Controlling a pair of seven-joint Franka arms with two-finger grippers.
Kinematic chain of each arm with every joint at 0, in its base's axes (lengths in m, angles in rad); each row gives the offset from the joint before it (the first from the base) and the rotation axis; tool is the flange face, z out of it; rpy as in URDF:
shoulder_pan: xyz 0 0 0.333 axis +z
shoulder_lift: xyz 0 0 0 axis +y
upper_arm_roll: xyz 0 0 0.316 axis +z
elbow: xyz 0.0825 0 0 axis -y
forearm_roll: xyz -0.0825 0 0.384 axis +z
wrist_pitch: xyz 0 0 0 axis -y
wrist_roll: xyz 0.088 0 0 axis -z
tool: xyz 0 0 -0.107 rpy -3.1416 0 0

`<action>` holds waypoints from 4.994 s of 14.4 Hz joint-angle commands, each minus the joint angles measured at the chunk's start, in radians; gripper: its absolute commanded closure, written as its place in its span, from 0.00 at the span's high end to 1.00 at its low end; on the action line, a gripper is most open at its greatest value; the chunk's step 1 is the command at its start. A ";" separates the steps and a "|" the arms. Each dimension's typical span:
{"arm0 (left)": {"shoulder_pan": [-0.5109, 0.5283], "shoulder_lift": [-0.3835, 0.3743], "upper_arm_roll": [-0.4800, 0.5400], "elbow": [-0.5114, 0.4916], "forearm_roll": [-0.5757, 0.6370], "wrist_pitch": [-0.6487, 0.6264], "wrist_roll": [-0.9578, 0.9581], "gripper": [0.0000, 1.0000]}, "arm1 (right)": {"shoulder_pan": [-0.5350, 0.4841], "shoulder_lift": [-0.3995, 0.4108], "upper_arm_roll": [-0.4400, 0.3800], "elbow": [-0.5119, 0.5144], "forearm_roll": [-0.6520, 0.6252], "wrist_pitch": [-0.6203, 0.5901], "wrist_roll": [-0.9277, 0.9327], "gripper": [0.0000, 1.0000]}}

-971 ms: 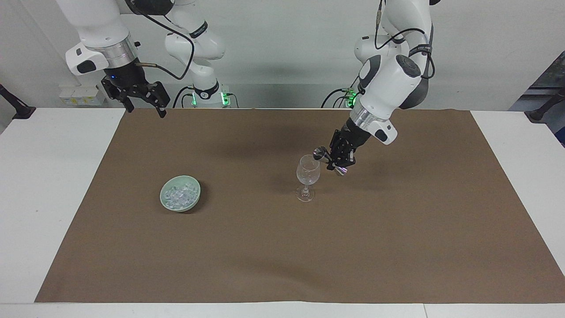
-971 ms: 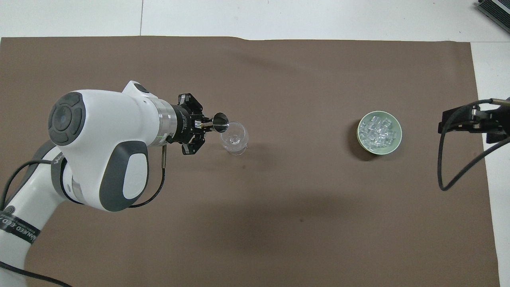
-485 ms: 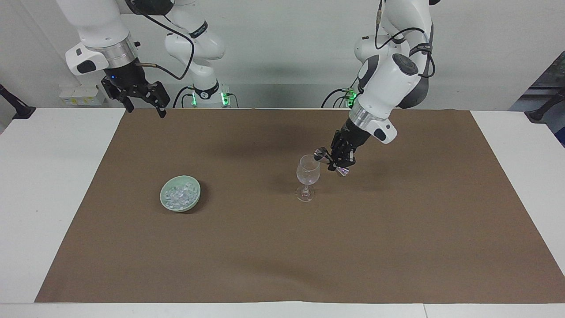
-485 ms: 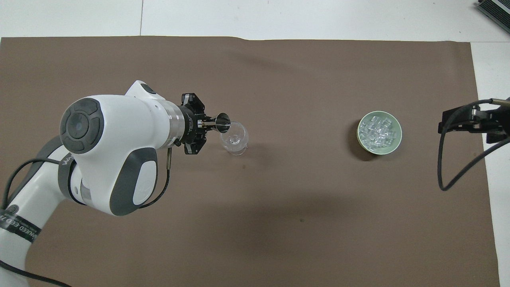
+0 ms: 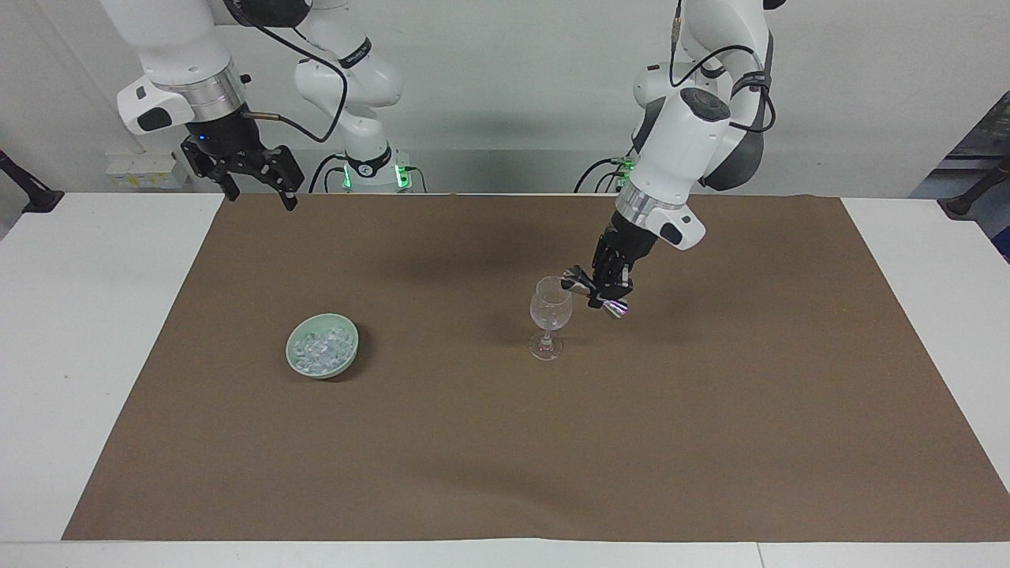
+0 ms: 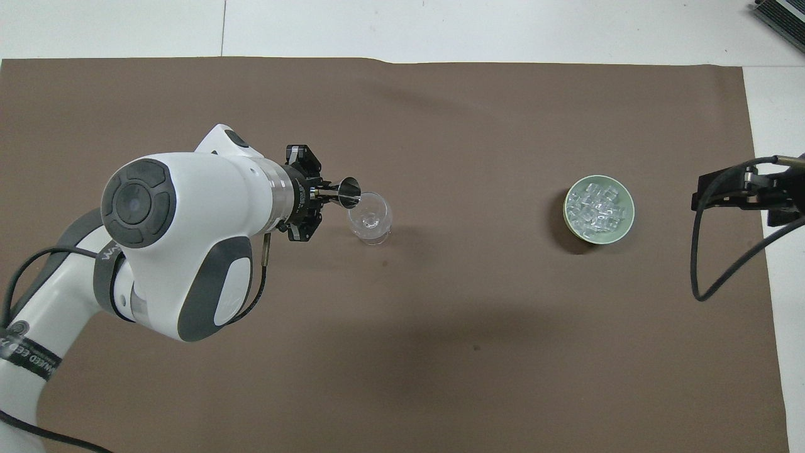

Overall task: Pour wine and add ice with both arms
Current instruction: 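Tilt the shot cup with the left gripper to pour into the glass, then hold the shot cup tipped over the glass with the left gripper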

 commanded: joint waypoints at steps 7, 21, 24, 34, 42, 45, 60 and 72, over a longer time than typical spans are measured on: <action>-0.005 0.023 -0.020 0.022 0.102 0.013 -0.053 0.00 | -0.016 -0.003 0.005 -0.002 0.028 -0.005 -0.039 1.00; -0.005 0.026 -0.061 0.019 0.245 0.011 -0.091 0.00 | -0.015 -0.003 0.007 -0.001 0.029 -0.007 -0.036 1.00; -0.005 0.026 -0.060 0.019 0.266 0.008 -0.091 0.00 | -0.016 -0.002 0.007 -0.001 0.029 -0.005 -0.036 1.00; -0.005 0.030 -0.079 0.019 0.372 0.007 -0.105 0.00 | -0.016 -0.003 0.007 -0.001 0.029 -0.005 -0.036 1.00; -0.005 0.046 -0.090 0.037 0.442 -0.002 -0.106 0.00 | -0.016 -0.002 0.007 -0.001 0.029 -0.005 -0.033 1.00; -0.005 0.061 -0.101 0.056 0.482 -0.007 -0.111 0.00 | -0.016 -0.002 0.007 -0.001 0.029 -0.005 -0.033 1.00; 0.001 0.079 -0.107 0.094 0.590 -0.062 -0.088 0.00 | -0.016 -0.002 0.007 -0.001 0.029 -0.005 -0.036 1.00; 0.001 0.095 -0.125 0.135 0.602 -0.111 -0.008 0.00 | -0.016 -0.002 0.007 -0.001 0.029 -0.005 -0.033 1.00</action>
